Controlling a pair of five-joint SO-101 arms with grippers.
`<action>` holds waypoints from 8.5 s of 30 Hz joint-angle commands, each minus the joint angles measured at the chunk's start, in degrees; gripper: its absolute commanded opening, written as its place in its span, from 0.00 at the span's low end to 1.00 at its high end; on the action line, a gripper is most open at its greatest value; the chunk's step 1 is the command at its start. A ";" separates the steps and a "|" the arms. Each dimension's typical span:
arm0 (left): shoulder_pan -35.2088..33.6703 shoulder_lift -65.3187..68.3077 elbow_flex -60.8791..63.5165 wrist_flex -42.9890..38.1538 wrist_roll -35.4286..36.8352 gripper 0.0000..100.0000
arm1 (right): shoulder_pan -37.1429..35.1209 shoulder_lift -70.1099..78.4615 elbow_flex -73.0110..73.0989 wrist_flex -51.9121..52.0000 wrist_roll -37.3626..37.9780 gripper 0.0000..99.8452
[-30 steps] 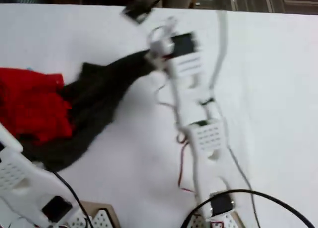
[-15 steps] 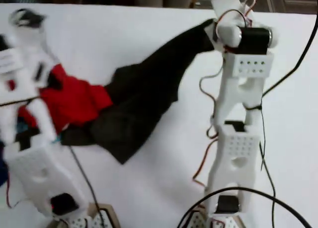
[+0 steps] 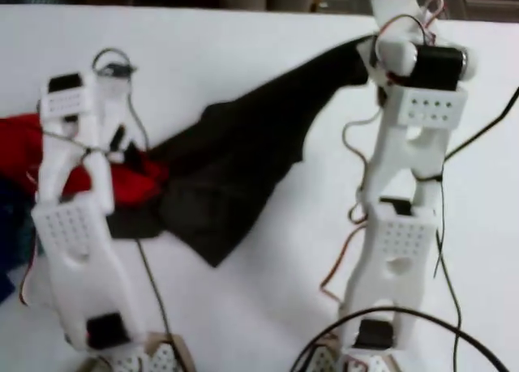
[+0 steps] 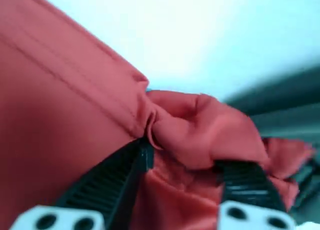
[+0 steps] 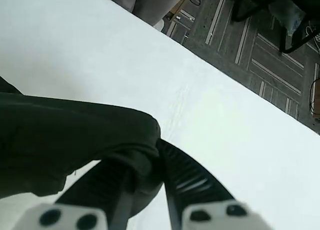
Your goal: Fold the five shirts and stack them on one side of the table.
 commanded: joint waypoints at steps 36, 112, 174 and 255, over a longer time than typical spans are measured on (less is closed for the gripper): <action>-7.21 3.08 -13.05 9.76 -5.80 0.26 | 6.99 -5.76 -2.29 -0.13 3.78 0.20; 23.65 -26.81 11.56 2.37 41.23 0.27 | 9.27 -32.13 50.11 -1.45 -9.14 0.20; 32.79 5.01 -13.23 9.49 38.59 0.10 | 8.92 -31.96 50.37 -1.45 -9.05 0.20; -14.42 -11.60 -10.15 9.85 18.20 0.22 | -48.22 -30.37 117.80 -45.32 -2.55 0.30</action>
